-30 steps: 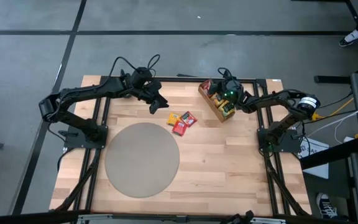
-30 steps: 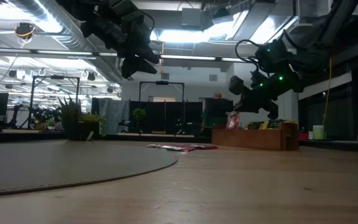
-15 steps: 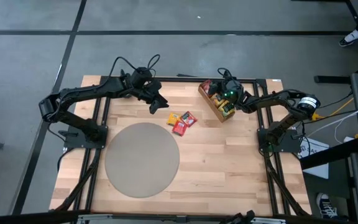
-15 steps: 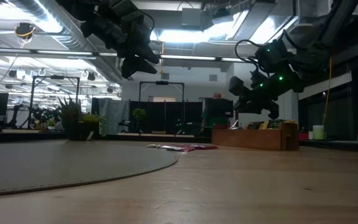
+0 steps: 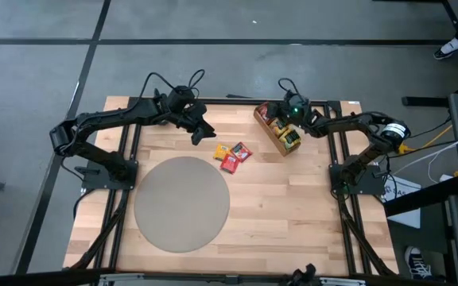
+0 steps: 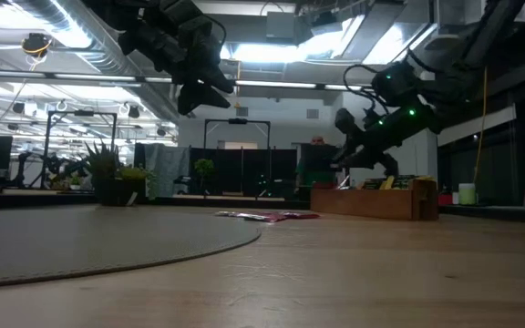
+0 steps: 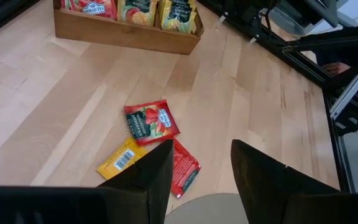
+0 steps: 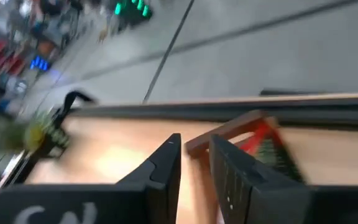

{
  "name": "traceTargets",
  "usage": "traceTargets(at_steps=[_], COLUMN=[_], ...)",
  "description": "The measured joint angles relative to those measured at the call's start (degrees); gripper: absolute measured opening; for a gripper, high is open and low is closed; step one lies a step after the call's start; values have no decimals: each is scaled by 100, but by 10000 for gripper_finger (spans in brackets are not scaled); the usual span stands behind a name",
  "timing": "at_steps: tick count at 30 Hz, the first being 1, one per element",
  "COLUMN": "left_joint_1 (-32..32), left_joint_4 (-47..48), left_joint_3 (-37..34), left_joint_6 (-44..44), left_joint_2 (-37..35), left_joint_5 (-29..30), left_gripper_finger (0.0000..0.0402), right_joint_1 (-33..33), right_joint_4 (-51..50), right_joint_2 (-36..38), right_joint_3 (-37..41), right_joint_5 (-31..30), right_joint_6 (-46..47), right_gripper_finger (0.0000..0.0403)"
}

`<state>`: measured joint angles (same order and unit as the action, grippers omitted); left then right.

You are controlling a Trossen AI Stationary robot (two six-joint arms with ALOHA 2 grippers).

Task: Pick & Place Tea
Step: Put the red tea bag into the top section of the wooden organizer

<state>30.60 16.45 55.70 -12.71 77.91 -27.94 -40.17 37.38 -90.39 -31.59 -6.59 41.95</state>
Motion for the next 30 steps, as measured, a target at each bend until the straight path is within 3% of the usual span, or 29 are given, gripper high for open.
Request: traceTargets(at_steps=[6,11,15,18,22,30], left_joint_1=[-2,-2,1,-2,-2,-2], left_joint_4=[0,0,2,2,2,4], left_joint_3=[0,0,0,0,0,-1], left_joint_6=[0,48,36,121,244,300], left_joint_2=[0,0,0,0,0,0], left_joint_5=[2,74,153,151,179,350], left_gripper_finger=[157,157,157,157,157,157], right_joint_1=[-159,-236,-414,-617,-901,-1177], right_joint_4=[-2320,-5292,-6938,-7507,-7787,-8192], right_joint_2=[0,0,0,0,0,-374], right_joint_3=[-1387,-3064,-4161,-4586,-4665,-4667], right_joint_5=[1115,1229,1260,1581,2451,2605], right_joint_6=[-715,-1897,-2136,-2154,-2021,-1715], right_gripper_finger=[84,84,84,88,112,176])
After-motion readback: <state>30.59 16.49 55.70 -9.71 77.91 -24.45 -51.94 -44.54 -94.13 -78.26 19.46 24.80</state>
